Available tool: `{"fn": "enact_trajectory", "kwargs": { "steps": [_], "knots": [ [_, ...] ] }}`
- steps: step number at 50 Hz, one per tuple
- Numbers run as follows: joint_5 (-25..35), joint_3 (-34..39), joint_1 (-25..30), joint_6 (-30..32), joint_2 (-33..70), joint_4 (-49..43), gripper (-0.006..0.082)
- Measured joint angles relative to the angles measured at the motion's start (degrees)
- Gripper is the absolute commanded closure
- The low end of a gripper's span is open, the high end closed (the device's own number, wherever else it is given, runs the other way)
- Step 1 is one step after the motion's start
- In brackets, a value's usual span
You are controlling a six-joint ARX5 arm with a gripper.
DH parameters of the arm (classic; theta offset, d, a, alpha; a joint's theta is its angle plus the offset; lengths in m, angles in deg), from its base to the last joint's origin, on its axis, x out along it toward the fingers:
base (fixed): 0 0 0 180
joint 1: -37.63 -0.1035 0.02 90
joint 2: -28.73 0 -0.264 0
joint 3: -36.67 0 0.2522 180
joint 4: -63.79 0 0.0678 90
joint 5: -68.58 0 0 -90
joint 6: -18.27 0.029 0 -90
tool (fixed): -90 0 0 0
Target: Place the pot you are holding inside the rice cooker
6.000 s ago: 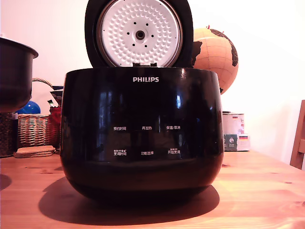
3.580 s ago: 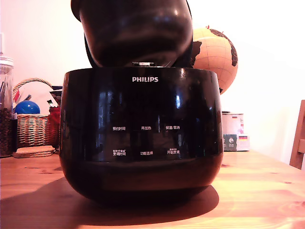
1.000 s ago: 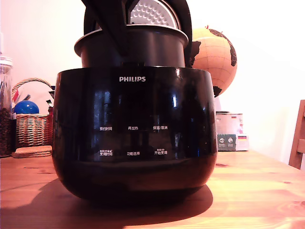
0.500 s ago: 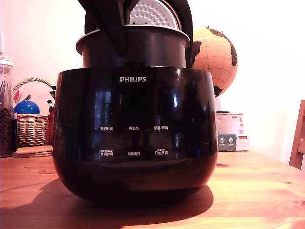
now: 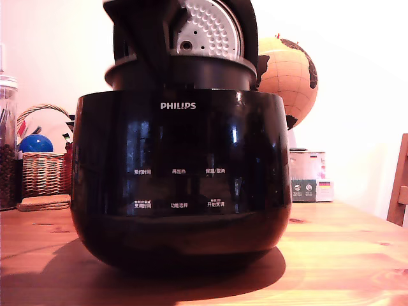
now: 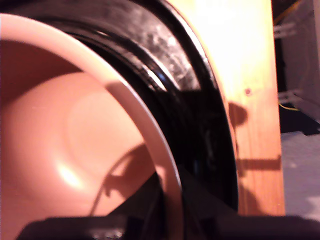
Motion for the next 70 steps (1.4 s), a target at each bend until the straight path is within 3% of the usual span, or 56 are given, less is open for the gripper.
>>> {"fn": "enact_trajectory", "kwargs": {
  "steps": [18, 26, 58, 70],
  "knots": [
    [0.94, 0.0, -0.04, -1.49, 0.04, 0.5, 0.0789],
    [0.98, 0.02, -0.04, -1.75, 0.04, 0.68, 0.0704],
    [1.2, 0.02, -0.02, -1.75, 0.04, 1.55, 0.0702],
    [1.79, 0.02, 0.44, -1.73, 0.04, 1.62, 0.0654]
  ]
}}
